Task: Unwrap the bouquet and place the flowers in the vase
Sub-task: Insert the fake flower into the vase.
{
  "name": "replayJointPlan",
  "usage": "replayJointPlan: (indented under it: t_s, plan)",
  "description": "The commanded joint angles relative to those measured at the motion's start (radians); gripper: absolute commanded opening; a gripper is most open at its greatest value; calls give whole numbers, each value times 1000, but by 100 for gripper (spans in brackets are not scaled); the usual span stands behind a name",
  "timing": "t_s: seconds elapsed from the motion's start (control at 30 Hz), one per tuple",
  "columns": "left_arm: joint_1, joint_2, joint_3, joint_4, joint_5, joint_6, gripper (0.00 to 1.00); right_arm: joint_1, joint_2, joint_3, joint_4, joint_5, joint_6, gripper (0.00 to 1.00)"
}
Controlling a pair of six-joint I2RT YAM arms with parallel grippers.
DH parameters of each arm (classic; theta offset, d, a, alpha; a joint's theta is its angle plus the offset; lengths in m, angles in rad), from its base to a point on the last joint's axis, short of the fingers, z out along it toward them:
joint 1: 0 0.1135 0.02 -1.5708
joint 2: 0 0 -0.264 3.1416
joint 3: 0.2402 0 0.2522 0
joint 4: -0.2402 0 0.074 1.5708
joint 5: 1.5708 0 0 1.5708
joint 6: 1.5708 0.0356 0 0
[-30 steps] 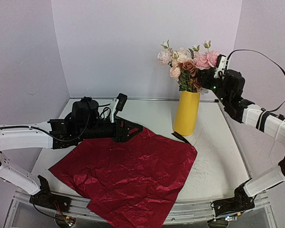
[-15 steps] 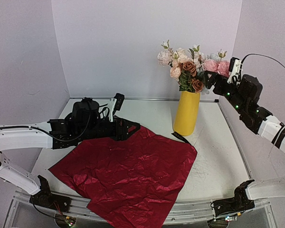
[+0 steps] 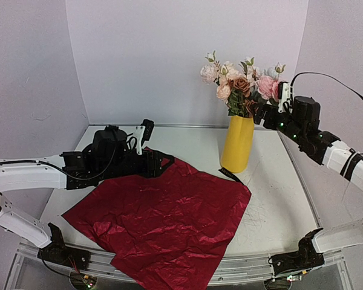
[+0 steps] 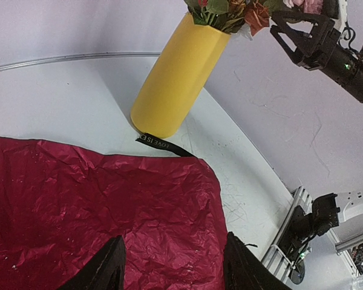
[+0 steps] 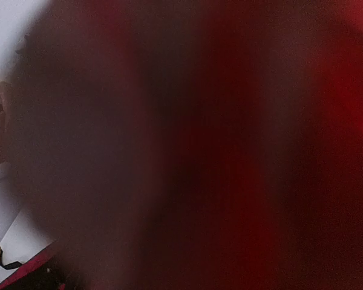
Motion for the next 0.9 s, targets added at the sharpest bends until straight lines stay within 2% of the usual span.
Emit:
replayJointPlan:
  t_s: [0.0, 0.3, 0.47, 0.6, 0.87]
  plan:
    - [-3, -43, -7, -20, -40, -12, 56, -4, 9, 54, 10, -10, -2, 98]
    - [-4, -38, 0, -32, -44, -9, 56, -5, 72, 179, -83, -27, -20, 98]
    - [-3, -41, 0, -33, -46, -6, 56, -16, 135, 281, -174, -95, 2, 98]
    - [-3, -44, 0, -33, -48, -5, 56, -18, 169, 305, -218, -146, 36, 98]
    - [-3, -44, -2, -33, -46, -4, 56, -17, 195, 342, -311, -142, 50, 98]
